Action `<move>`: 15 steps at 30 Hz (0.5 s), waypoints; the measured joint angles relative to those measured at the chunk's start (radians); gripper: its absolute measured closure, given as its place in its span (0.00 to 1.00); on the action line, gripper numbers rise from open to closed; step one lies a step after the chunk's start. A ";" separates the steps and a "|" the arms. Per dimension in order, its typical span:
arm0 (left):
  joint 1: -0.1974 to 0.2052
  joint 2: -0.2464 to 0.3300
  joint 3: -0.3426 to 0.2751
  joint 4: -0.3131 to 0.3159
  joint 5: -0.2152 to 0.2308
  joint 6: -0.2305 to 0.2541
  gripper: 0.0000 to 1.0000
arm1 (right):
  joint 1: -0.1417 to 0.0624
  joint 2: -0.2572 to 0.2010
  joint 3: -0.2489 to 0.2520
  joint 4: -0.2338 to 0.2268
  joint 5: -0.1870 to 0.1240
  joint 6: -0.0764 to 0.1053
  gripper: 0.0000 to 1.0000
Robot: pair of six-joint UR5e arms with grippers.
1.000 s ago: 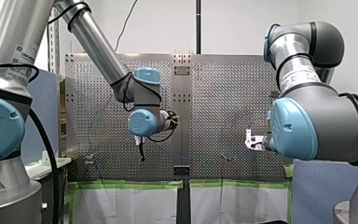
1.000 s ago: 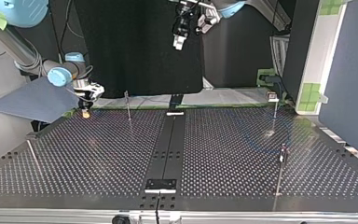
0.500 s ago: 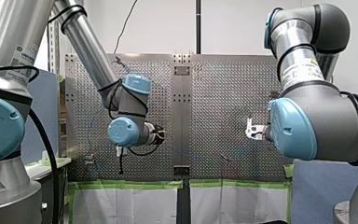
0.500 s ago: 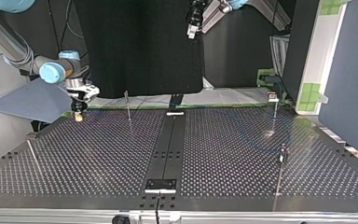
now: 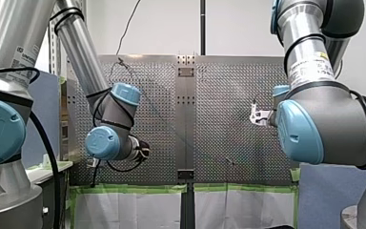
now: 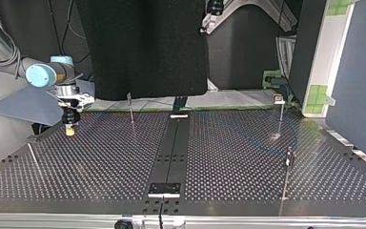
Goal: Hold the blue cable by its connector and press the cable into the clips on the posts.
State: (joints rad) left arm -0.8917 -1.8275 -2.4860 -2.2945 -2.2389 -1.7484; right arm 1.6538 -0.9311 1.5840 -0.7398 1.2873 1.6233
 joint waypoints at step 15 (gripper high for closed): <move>0.000 0.000 -0.002 0.006 0.018 0.003 0.00 | 0.002 -0.039 0.001 0.003 -0.002 0.003 1.00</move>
State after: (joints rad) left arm -0.8916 -1.8275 -2.4877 -2.2889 -2.2207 -1.7456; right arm 1.6560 -0.9699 1.5854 -0.7365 1.2857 1.6263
